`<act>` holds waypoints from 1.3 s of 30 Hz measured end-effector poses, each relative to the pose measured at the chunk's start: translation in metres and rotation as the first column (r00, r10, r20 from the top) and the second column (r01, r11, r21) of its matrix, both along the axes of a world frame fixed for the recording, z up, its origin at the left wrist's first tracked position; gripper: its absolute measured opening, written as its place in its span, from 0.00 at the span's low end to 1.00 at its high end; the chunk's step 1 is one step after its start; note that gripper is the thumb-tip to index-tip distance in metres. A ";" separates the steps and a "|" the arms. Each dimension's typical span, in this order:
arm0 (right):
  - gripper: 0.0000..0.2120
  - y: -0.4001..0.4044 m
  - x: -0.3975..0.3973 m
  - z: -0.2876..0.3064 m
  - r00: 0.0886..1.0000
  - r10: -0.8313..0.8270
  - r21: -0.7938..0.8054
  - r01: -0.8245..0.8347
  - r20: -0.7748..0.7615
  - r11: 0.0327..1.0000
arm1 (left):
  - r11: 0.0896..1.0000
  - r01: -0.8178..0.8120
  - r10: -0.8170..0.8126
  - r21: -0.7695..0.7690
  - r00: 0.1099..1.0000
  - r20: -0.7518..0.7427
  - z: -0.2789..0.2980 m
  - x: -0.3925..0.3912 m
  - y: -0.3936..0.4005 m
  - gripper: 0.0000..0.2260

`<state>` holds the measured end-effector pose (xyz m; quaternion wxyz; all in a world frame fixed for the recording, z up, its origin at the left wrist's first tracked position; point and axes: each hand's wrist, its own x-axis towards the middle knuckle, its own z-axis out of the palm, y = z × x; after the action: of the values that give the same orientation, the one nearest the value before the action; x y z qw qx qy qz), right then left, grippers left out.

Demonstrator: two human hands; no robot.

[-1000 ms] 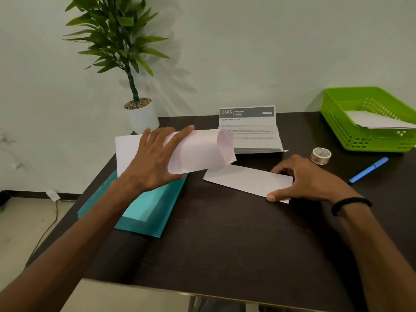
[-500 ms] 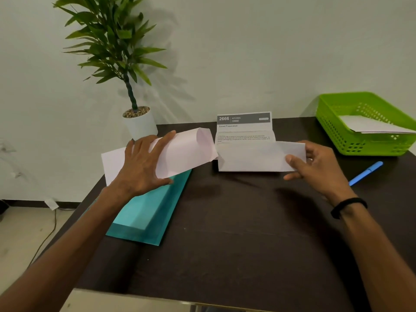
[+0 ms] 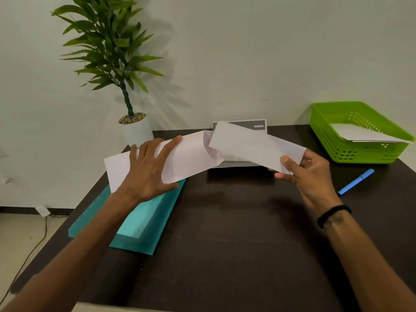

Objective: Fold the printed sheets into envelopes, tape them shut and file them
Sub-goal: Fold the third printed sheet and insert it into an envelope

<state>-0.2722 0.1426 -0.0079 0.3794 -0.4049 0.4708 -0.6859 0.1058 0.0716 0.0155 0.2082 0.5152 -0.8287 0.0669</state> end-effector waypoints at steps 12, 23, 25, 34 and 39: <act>0.14 0.001 0.001 -0.005 0.983 0.043 0.099 -0.026 -0.181 0.995 | 0.997 0.075 -0.075 -0.002 0.995 0.064 -0.001 -0.013 0.003 0.55; 0.21 -0.002 0.007 -0.002 0.981 -0.192 0.018 0.192 0.008 0.981 | 0.999 0.034 -0.033 -0.030 0.999 0.037 -0.004 -0.057 0.009 0.53; 0.17 -0.003 0.006 -0.004 0.974 -0.226 0.005 0.226 0.027 0.974 | 0.998 0.023 -0.022 -0.054 0.999 0.027 -0.007 -0.074 0.008 0.51; 0.15 -0.006 0.006 -0.010 0.946 -0.310 -0.040 0.308 -0.096 0.951 | 0.993 0.008 -0.008 -0.117 1.000 0.004 -0.036 -0.098 0.013 0.53; 0.12 -0.006 0.012 -0.010 0.943 -0.309 -0.031 0.308 -0.121 0.951 | 0.994 0.035 -0.036 -0.103 0.999 -0.011 -0.035 -0.095 0.011 0.53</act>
<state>-0.2603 0.1365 -0.0184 0.2350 -0.3705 0.5470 -0.7130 0.0104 0.0821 -0.0197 0.2410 0.4894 -0.8318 0.1024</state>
